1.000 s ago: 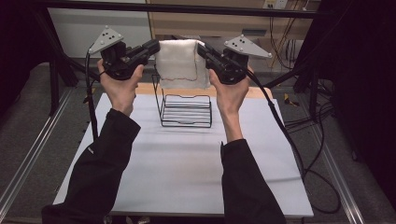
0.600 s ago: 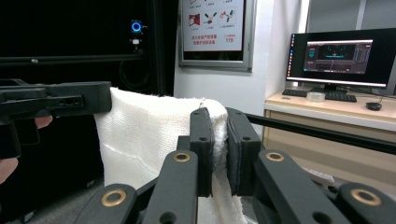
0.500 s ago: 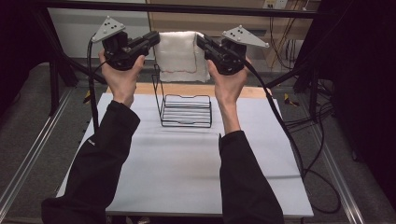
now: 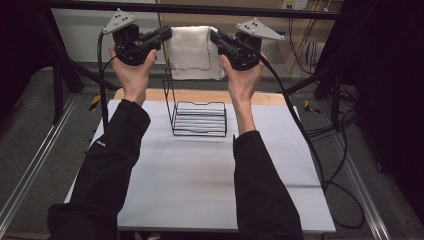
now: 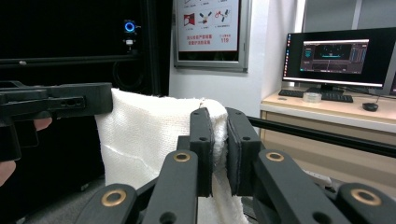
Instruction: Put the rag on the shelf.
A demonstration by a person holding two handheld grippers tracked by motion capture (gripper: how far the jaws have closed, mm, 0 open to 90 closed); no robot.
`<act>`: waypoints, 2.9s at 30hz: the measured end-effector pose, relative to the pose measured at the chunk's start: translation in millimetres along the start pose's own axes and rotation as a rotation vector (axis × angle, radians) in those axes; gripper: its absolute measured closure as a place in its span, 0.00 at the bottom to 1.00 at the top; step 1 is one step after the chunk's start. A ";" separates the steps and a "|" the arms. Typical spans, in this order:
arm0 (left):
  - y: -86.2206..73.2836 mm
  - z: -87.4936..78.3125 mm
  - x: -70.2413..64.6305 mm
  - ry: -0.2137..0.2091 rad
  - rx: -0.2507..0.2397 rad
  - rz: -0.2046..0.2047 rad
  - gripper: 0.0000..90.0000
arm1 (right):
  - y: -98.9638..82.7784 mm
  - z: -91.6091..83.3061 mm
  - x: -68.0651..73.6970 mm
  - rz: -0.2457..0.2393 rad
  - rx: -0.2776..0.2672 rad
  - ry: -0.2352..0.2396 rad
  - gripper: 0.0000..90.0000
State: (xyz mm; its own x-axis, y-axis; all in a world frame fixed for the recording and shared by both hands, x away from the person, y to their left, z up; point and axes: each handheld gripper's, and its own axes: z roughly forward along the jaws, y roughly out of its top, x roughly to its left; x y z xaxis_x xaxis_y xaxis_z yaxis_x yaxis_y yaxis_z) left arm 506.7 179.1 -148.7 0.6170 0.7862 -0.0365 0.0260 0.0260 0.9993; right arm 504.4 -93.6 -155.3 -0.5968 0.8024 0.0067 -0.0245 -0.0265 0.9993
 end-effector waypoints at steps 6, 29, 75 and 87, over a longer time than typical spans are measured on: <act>-1.0 5.3 5.4 0.014 0.003 0.004 0.94 | -3.2 8.7 -4.0 0.008 0.009 0.003 0.92; -22.5 16.6 15.4 0.025 0.045 0.016 0.94 | -21.2 19.7 -10.0 0.013 0.052 0.004 0.92; -65.0 -4.4 -0.4 -0.032 0.114 0.037 0.94 | -64.3 -4.5 -3.0 0.009 0.135 0.029 0.92; -73.5 -15.4 -6.6 -0.056 0.144 0.045 0.93 | -67.9 -17.3 1.8 -0.030 0.166 0.067 0.91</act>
State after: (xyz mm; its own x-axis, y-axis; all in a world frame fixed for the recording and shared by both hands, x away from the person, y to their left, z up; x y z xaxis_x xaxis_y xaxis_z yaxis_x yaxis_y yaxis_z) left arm 488.7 181.6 -221.8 0.6631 0.7485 0.0040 0.1073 -0.1003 0.9892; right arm 491.1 -100.6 -223.8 -0.6500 0.7597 -0.0198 0.0867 0.1001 0.9912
